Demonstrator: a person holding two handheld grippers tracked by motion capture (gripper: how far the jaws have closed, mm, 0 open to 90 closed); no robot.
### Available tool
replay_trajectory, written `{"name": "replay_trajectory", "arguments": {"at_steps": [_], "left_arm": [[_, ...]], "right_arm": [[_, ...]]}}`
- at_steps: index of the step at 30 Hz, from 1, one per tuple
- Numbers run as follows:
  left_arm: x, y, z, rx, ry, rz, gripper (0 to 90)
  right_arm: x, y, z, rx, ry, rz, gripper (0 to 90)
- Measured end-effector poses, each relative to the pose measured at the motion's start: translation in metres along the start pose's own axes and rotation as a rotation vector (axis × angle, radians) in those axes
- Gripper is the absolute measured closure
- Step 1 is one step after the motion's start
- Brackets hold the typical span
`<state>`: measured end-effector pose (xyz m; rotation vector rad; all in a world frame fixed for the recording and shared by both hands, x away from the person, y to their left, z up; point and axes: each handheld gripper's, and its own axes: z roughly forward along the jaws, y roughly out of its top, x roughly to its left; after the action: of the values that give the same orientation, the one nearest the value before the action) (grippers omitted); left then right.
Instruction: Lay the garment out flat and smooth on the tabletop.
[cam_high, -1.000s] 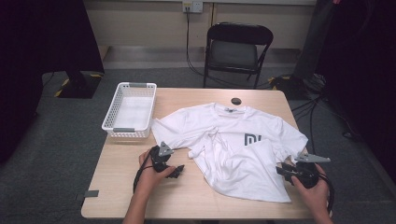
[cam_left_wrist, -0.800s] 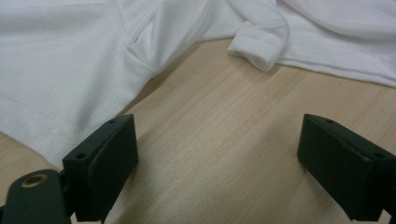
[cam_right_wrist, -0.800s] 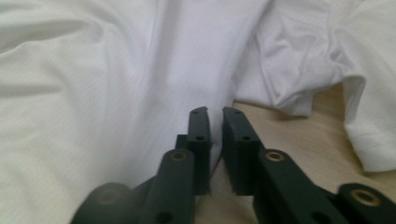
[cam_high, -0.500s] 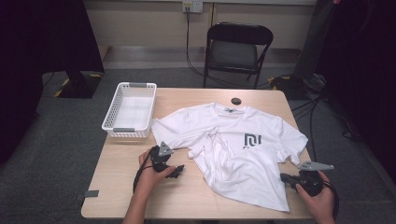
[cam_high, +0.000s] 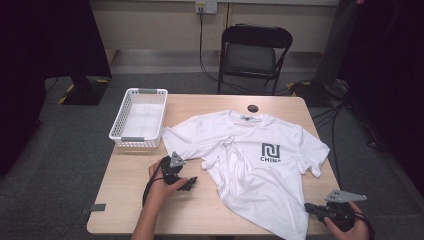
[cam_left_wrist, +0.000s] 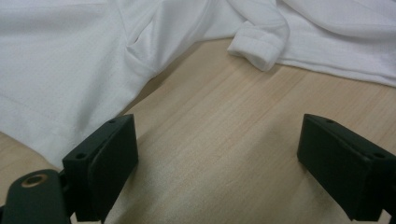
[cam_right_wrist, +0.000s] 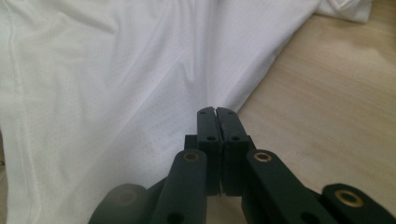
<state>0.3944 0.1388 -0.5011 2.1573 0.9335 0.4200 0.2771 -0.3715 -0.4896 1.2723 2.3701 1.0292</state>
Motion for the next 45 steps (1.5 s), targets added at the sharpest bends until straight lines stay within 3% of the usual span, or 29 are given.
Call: {"name": "replay_trajectory", "arguments": {"at_steps": [4,7,12,20,23,26,27,31,45], "left_arm": [[0.0,0.0,0.0,0.0,0.0,0.0,11.7],[0.0,0.0,0.0,0.0,0.0,0.0,11.7],[0.0,0.0,0.0,0.0,0.0,0.0,11.7],[0.0,0.0,0.0,0.0,-0.001,0.001,11.7],[0.0,0.0,0.0,0.0,0.0,-0.001,11.7],[0.0,0.0,0.0,0.0,0.0,0.0,11.7],[0.001,0.0,0.0,0.0,0.0,0.001,11.7],[0.001,0.0,0.0,0.0,-0.001,0.001,11.7],[0.001,0.0,0.0,0.0,0.0,0.001,11.7]], "right_arm": [[0.003,-0.006,-0.006,0.003,0.015,0.002,87.9],[0.002,-0.007,-0.008,0.006,0.013,0.016,80.1],[-0.004,0.005,-0.007,-0.042,-0.02,0.033,71.7],[-0.03,0.035,0.019,-0.089,-0.105,0.09,70.0],[-0.039,0.043,0.03,-0.076,-0.126,0.119,69.4],[-0.042,0.048,0.038,-0.065,-0.141,0.117,70.1],[-0.043,0.049,0.04,-0.054,-0.147,0.112,75.1],[-0.042,0.045,0.039,-0.037,-0.113,0.079,89.0],[-0.022,0.005,0.0,-0.003,-0.039,0.054,89.7]]}}
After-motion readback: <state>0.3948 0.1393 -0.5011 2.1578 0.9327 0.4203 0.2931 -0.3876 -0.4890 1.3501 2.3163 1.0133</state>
